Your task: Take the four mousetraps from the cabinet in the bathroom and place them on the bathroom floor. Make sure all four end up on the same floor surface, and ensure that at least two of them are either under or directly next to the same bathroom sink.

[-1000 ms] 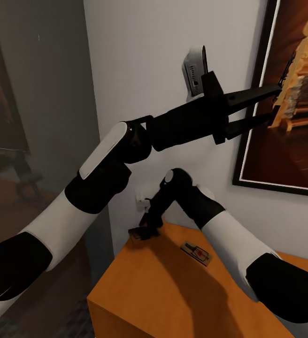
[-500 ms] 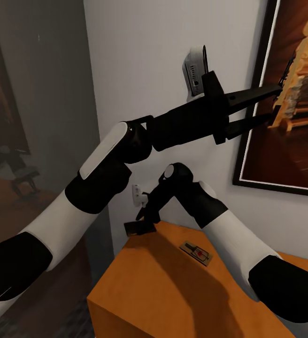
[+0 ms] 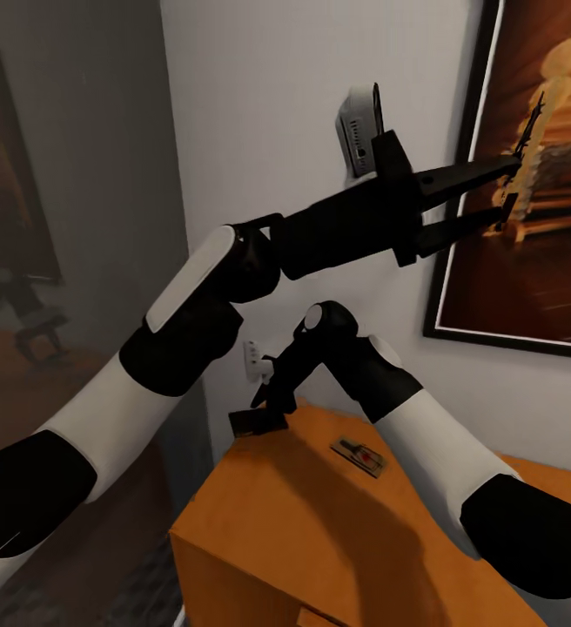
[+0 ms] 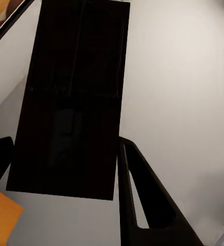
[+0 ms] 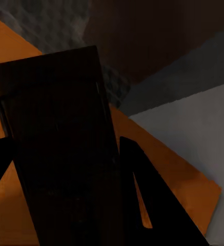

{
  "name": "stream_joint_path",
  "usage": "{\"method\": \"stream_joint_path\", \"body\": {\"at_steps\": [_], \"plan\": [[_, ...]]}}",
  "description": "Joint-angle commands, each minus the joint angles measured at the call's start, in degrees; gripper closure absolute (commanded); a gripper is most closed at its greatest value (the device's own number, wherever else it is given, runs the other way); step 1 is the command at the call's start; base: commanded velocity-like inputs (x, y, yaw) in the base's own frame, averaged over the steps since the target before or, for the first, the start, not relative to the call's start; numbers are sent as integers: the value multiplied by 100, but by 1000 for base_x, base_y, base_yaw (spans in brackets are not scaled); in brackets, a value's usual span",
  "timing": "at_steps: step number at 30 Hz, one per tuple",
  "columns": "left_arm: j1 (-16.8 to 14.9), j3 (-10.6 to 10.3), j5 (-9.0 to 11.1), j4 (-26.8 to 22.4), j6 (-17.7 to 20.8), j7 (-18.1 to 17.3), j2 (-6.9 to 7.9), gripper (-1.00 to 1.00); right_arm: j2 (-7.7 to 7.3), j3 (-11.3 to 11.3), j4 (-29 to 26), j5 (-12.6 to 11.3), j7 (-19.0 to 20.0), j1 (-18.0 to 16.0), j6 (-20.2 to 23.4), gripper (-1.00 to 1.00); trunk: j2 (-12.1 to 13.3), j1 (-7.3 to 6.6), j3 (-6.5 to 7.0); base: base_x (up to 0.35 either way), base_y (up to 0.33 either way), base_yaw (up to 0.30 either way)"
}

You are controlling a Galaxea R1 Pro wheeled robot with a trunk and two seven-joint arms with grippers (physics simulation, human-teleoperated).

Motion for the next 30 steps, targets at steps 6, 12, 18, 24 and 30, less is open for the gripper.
{"method": "stream_joint_path", "body": {"at_steps": [6,12,18,24,30], "plan": [[-5,26,44,-48,20,36,15,100,37,6,24,23,32,22,92,100,-4,-4,-7,-329,0,0],[-5,28,44,-53,23,36,24,100,29,6,22,34,32,113,91,100,-4,-4,-7,-334,0,0],[-5,20,44,-41,22,36,36,100,15,-1,35,-20,32,127,98,100,-4,-4,-7,-287,13,0],[-5,12,44,-19,21,36,36,100,10,-18,47,-54,32,127,117,100,-4,-4,21,-29,6,-128],[-5,11,44,-21,21,36,36,100,10,-21,53,-60,32,127,118,100,-4,-4,61,-2,0,-204]]}}
